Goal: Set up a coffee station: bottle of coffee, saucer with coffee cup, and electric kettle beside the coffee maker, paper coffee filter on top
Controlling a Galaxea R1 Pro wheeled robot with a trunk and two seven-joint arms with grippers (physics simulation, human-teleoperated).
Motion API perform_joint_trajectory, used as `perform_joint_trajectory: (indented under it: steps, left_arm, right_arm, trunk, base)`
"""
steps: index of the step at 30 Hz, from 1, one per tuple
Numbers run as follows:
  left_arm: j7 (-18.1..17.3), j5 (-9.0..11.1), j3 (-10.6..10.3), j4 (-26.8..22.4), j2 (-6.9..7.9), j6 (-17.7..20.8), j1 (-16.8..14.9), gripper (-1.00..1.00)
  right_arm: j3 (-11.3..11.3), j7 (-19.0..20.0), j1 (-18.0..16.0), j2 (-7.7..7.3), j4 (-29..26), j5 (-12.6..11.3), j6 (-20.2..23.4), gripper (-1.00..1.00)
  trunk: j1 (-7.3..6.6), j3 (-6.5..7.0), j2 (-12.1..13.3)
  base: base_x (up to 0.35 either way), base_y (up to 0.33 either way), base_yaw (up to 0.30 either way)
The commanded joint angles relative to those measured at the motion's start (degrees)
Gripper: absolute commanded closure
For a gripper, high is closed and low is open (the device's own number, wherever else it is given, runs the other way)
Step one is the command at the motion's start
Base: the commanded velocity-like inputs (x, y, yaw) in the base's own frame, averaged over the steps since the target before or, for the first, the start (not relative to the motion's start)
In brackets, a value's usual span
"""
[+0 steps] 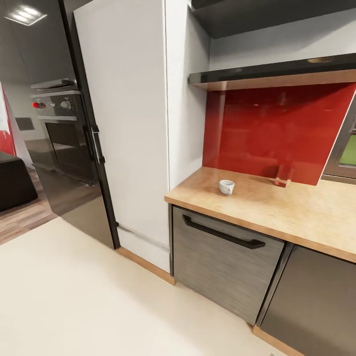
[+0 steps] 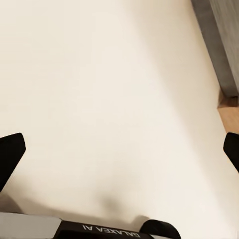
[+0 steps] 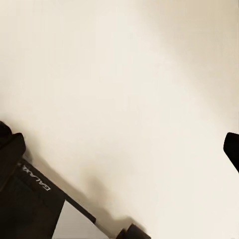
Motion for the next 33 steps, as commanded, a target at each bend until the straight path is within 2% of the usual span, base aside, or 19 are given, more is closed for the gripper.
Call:
perform_joint_trajectory:
  steps: [1, 4, 7, 8, 10, 12, 13, 14, 15, 16, 17, 18, 20, 23, 25, 29, 30, 32, 33]
  left_arm:
    - [0.1, -0.2, 0.3, 0.1, 0.0, -0.2, -0.1, -1.0]
    - [0.8, -0.2, 0.3, 0.1, -0.01, -0.2, 0.0, -1.0]
    - [1.2, -0.2, 0.7, 0.0, 0.0, -0.2, -0.1, -1.0]
    - [1.4, -0.2, 1.7, 0.0, 0.01, -0.2, 0.0, -1.0]
    - [1.4, -0.2, 2.0, 0.0, 0.01, -0.2, 0.0, -1.0]
    - [1.4, -0.2, 2.1, 0.0, 0.01, -0.2, -0.1, -1.0]
    - [1.4, -0.2, 2.2, 0.0, 0.01, -0.2, -0.1, -1.0]
    - [1.4, -0.2, 2.2, 0.0, 0.01, -0.2, -0.1, -1.0]
    - [1.4, -0.2, 2.3, 0.0, 0.01, -0.2, -0.1, -1.0]
    - [1.4, -0.2, 2.3, 0.0, 0.01, -0.2, 0.0, -1.0]
    - [1.4, -0.2, 2.3, 0.0, 0.01, -0.2, 0.0, -1.0]
    - [1.5, -0.2, 2.3, 0.0, 0.01, -0.2, -0.1, -1.0]
    - [1.5, -0.2, 2.3, 0.0, 0.01, -0.2, -0.1, -1.0]
    - [1.5, -0.2, 2.3, 0.0, 0.01, -0.2, -0.1, -1.0]
    - [1.5, -0.2, 2.3, 0.0, 0.01, -0.2, -0.1, -1.0]
    - [1.5, -0.2, 2.3, 0.0, 0.01, -0.2, 0.0, -1.0]
    - [1.5, -0.2, 2.3, -0.1, 0.01, -0.2, -0.1, -1.0]
    - [1.5, -0.2, 2.3, -0.1, 0.01, -0.2, 0.0, -1.0]
    - [1.5, -0.2, 2.3, -0.2, 0.01, -0.2, -0.1, -1.0]
  right_arm:
    - [-0.5, 1.1, -1.1, 0.43, -0.1, 0.6, 0.3, -1.0]
    - [-0.5, 3.9, -5.1, 2.03, -0.5, 0.6, 2.9, -1.0]
    - [-0.5, 7.5, -9.4, 4.7, -3.3, 0.6, 7.1, -1.0]
    - [-0.4, 14.5, -11.8, 8.96, -11.5, 0.6, 12.2, -1.0]
    - [-0.3, 19.4, -12.4, 11.75, -18.9, 0.6, 16.5, -1.0]
    - [0.5, 24.4, -12.8, 13.74, -26.1, 0.6, 21.7, -1.0]
    - [1.3, 25.8, -12.8, 14.17, -28.0, 0.5, 23.4, -1.0]
    - [4.0, 28.3, -13.0, 14.78, -31.4, 0.0, 26.8, -1.0]
    - [7.7, 29.9, -13.0, 15.15, -34.7, -1.8, 30.0, -1.0]
    - [12.4, 31.0, -13.0, 15.33, -38.9, -5.9, 33.4, -1.0]
    - [22.4, 32.1, -12.8, 15.33, -49.0, -15.2, 42.7, -1.0]
    - [27.1, 32.4, -12.8, 15.33, -53.7, -18.4, 48.2, -1.0]
    - [34.2, 32.6, -12.8, 15.33, -60.8, -21.7, 56.8, -1.0]
    - [38.1, 32.6, -13.7, 15.33, -65.4, -23.2, 62.7, -1.0]
    - [39.4, 32.7, -15.7, 15.33, -67.2, -23.7, 66.1, -1.0]
    - [40.3, 32.6, -20.0, 15.3, -68.5, -23.9, 68.9, -1.0]
    - [40.6, 32.3, -25.7, 15.04, -69.0, -23.7, 69.9, -1.0]
    - [40.7, 31.7, -28.8, 14.73, -69.0, -23.5, 70.2, -1.0]
    - [40.6, 30.3, -32.6, 13.07, -68.9, -22.7, 70.3, -1.0]
  trunk:
    - [-0.01, -0.06, 0.0]
    - [-0.01, -0.06, 0.0]
    - [-0.01, -0.06, 0.0]
    - [-0.01, -0.06, 0.0]
    - [-0.01, -0.06, 0.0]
    - [-0.01, -0.06, 0.0]
    - [-0.01, -0.06, 0.0]
    - [-0.01, -0.06, 0.0]
    - [-0.01, -0.06, 0.0]
    - [-0.01, -0.06, 0.0]
    - [-0.01, -0.06, 0.0]
    - [-0.01, -0.06, 0.0]
    - [-0.01, -0.06, 0.0]
    - [-0.01, -0.06, 0.0]
    - [-0.01, -0.06, 0.0]
    - [-0.01, -0.06, 0.0]
    - [-0.01, -0.06, 0.0]
    - [-0.01, -0.06, 0.0]
    - [-0.01, -0.06, 0.0]
  base:
    - [0.0, 0.0, 0.0]
    - [0.0, 0.0, 0.0]
    - [0.0, 0.0, 0.0]
    - [0.0, 0.0, 0.0]
    - [0.0, 0.0, 0.0]
    - [0.0, 0.0, 0.0]
    - [0.0, 0.0, 0.0]
    - [0.0, 0.0, 0.0]
    - [0.0, 0.0, 0.0]
    - [0.0, 0.0, 0.0]
    - [0.0, 0.0, 0.0]
    - [0.0, 0.0, 0.0]
    - [0.0, 0.0, 0.0]
    - [0.0, 0.0, 0.0]
    - [0.0, 0.0, 0.0]
    - [0.0, 0.0, 0.0]
    - [0.0, 0.0, 0.0]
    - [0.0, 0.0, 0.0]
    - [0.0, 0.0, 0.0]
